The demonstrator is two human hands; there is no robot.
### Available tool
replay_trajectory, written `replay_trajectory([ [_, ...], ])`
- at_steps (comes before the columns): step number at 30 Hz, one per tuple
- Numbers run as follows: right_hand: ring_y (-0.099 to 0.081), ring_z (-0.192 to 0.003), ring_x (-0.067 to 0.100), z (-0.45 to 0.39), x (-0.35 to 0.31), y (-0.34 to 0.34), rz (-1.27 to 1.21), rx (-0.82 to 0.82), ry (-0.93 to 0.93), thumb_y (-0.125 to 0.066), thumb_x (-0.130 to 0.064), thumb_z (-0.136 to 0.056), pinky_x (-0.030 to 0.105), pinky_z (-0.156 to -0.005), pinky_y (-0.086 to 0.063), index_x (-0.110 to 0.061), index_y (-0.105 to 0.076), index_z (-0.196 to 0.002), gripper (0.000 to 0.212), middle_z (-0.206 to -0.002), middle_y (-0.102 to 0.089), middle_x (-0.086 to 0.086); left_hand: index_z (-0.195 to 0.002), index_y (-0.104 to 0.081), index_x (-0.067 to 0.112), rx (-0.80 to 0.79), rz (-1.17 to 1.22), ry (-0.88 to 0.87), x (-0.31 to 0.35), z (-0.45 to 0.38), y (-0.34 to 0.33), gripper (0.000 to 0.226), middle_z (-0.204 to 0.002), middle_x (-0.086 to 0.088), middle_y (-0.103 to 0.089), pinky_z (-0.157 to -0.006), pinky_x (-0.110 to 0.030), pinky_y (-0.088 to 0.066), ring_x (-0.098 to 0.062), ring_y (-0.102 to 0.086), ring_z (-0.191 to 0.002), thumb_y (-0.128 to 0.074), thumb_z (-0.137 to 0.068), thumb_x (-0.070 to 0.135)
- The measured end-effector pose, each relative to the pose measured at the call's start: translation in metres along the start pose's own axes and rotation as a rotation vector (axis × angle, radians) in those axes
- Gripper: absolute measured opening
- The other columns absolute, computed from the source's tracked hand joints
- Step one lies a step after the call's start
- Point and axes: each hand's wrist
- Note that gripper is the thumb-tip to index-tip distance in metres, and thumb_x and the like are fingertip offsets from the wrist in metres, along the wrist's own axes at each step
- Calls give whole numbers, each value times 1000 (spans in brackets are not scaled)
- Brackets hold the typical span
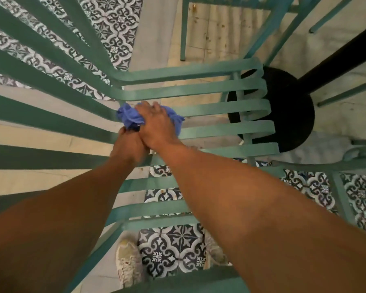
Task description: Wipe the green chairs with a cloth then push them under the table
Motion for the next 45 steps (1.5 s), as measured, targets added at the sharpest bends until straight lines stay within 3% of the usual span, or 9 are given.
replay_trajectory([
  [4, -36, -134, 38, 33, 105, 40, 110, 112, 17, -53, 8, -79, 40, -111, -24, -11, -48, -139, 63, -145, -45, 12, -140, -48, 16, -43, -57, -215, -43, 4, -5, 53, -140, -16, -51, -111, -43, -17, -35, -33, -137, -35, -100, 48],
  [10, -35, -130, 40, 33, 180, 87, 29, 457, -801, -48, -15, -86, 55, -103, -32, -18, -48, -128, 42, -139, -45, 13, -142, -42, 18, -19, -63, -219, -36, 4, -8, 54, -141, -14, -50, -112, -43, -13, -33, -30, -137, -32, -100, 49],
  [13, -23, -138, 35, -24, 103, 46, -23, 305, -663, -46, -13, -87, 55, -112, -18, -25, -46, -134, 49, -149, -36, 8, -143, -42, 19, -11, -24, -214, -34, 5, -9, 52, -142, -13, -48, -114, -43, -11, -32, -27, -138, -35, -100, 47],
  [17, -14, -143, 29, -50, -25, -28, 70, -26, -103, -46, -20, -89, 57, -114, -10, -33, -40, -140, 53, -152, -31, -8, -141, -43, 5, 33, 71, -113, -36, 12, -12, 47, -142, -18, -47, -112, -40, -27, -33, -39, -133, -50, -94, 11],
  [20, -14, -143, 26, -48, -7, -17, 143, -133, 15, -44, -22, -91, 59, -113, -8, -35, -37, -140, 52, -152, -31, -9, -135, -50, 5, 54, 0, -151, -34, 13, -13, 51, -139, -20, -48, -113, -42, -22, -33, -37, -132, -56, -84, 6],
  [25, -26, -138, 28, -1, 120, 42, 170, 86, -277, -50, -11, -84, 61, -111, -13, -27, -43, -137, 56, -148, -38, -3, -141, -45, 25, 12, -44, -144, -24, -1, -11, 59, -140, -8, -49, -114, -43, -14, -30, -33, -133, -60, -84, 22],
  [28, -40, -132, 27, 49, 145, 77, 6, 143, -381, -52, -5, -84, 39, -109, -27, -16, -50, -136, 53, -144, -46, 7, -145, -39, 29, -210, -79, -115, -24, -4, 13, 65, -144, -12, -44, -109, -39, -29, -32, -40, -130, -63, -85, 27],
  [33, -60, -101, 34, 154, 85, 104, -95, -145, -350, -56, -1, -80, 32, -72, -41, -14, -65, -108, 32, -111, -65, 14, -146, -38, 26, -274, -145, -139, 7, 59, 54, 63, -142, -10, -47, -108, -44, -35, -30, -45, -129, -58, -88, 38],
  [45, -51, -117, 34, 379, -21, 264, -160, 242, -801, -56, -12, -84, 39, -92, -44, -18, -49, -136, 53, -133, -53, 12, -150, -24, 20, -154, -343, -733, 162, 271, 155, 67, -157, -10, -23, -115, -51, -14, -30, -17, -144, -35, -94, 55],
])
Point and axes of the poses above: each hand's wrist, its own z-axis away from the middle knuckle, its own y-axis out of the back of the hand, x = y × z
